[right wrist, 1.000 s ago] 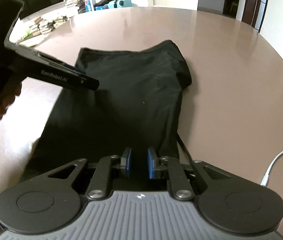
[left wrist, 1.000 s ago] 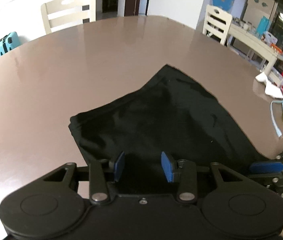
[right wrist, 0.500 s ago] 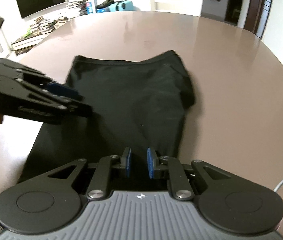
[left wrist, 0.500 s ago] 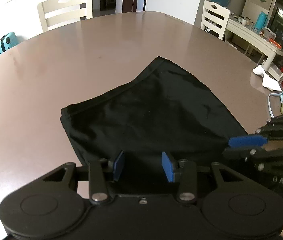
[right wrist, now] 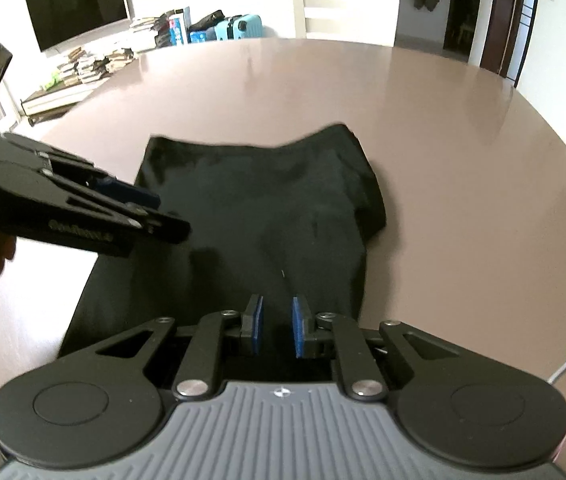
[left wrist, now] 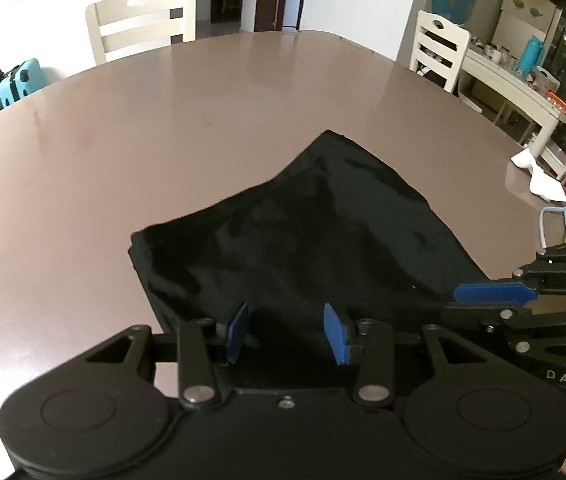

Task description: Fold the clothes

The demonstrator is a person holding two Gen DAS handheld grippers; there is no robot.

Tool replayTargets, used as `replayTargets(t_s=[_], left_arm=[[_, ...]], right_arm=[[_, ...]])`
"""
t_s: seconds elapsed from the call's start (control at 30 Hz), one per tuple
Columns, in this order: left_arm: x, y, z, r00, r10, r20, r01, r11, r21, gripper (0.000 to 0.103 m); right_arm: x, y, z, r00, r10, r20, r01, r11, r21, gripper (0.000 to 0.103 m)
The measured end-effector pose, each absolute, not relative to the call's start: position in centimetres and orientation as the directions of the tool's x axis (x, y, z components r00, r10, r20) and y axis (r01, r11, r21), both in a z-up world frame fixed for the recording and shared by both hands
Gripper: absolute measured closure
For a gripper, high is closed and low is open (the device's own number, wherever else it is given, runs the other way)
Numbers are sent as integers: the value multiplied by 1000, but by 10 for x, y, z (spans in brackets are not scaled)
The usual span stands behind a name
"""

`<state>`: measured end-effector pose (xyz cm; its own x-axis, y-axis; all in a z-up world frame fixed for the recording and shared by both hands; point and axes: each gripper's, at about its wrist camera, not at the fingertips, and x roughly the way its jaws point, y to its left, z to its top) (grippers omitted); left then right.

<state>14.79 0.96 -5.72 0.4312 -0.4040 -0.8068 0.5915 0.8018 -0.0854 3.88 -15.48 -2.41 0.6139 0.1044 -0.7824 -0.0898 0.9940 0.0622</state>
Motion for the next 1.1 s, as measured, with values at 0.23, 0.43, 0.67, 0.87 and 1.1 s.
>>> replayTargets(t_s=[0.23,0.43,0.67,0.87,1.1], left_arm=[[143,11,-63,431,-393,-812,596,800,-71,62],[145,16,-61,424,-401,-812,583,807,-94,62],[160,14,-53,475,-370,-799,532,844,-74,60],[179,14,-49,517,-332,-789,461,885,-71,62],[196,9,-57,506,-296,-810,448,893,-47,62]], right_arm=[[49,-158,-37,597,93,-797,-92,995,47,89],[57,-178,-35,582,111,-806,-34,993,112,92],[65,-176,-23,668,83,-740,-16,995,98,91],[85,-189,-23,670,64,-740,19,994,104,92],[135,-180,-24,664,88,-742,-55,996,69,92]])
